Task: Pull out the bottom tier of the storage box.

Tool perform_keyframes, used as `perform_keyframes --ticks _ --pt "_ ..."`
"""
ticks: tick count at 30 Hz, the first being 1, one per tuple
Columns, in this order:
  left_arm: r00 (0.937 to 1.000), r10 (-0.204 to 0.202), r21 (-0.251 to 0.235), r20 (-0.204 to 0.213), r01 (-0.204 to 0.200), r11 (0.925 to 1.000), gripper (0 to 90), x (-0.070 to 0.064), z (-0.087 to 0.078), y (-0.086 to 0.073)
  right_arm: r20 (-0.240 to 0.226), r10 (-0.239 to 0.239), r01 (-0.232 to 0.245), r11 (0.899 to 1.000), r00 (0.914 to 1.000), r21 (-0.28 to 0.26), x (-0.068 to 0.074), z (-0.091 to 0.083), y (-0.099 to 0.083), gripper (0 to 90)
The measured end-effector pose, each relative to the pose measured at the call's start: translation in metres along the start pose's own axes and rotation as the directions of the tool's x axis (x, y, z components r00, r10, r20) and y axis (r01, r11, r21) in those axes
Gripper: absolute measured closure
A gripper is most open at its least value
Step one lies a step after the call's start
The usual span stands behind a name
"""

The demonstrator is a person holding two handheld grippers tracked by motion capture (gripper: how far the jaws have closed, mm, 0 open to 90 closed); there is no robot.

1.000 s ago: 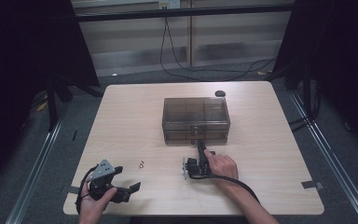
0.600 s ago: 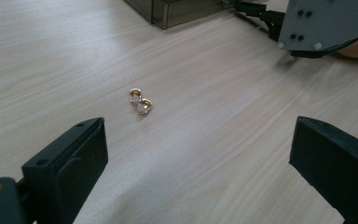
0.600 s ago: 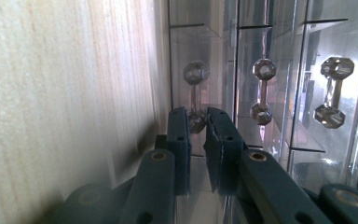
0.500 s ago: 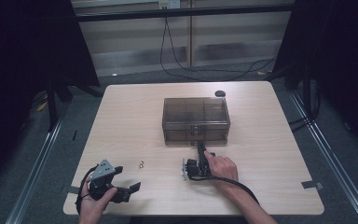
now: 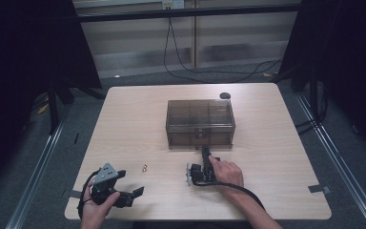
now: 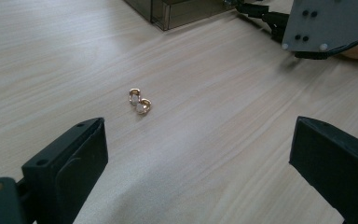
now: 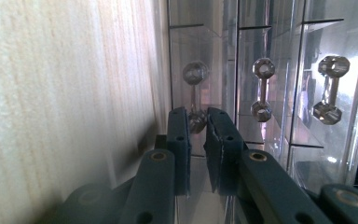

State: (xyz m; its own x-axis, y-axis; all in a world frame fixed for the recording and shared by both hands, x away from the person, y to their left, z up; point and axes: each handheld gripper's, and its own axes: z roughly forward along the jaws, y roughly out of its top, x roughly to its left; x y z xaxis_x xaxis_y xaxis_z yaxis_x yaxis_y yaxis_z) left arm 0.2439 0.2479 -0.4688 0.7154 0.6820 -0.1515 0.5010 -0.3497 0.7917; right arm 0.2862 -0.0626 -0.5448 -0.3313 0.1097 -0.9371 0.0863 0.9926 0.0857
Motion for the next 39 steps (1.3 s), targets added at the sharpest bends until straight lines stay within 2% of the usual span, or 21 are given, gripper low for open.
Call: perform_keyframes --ticks 25,39 --pt "1.0 0.0 0.002 -0.002 0.0 1.0 4.2 0.0002 0.0002 -0.0001 -0.006 0.014 -0.014 1.0 0.9999 -0.002 0.0018 -0.0057 -0.0009 80.0" --pt "1.0 0.003 0.002 -0.002 -0.003 1.0 4.1 0.0007 -0.0002 -0.0003 -0.019 0.046 -0.046 0.999 0.9988 -0.01 0.0009 -0.0079 -0.0023 79.6"
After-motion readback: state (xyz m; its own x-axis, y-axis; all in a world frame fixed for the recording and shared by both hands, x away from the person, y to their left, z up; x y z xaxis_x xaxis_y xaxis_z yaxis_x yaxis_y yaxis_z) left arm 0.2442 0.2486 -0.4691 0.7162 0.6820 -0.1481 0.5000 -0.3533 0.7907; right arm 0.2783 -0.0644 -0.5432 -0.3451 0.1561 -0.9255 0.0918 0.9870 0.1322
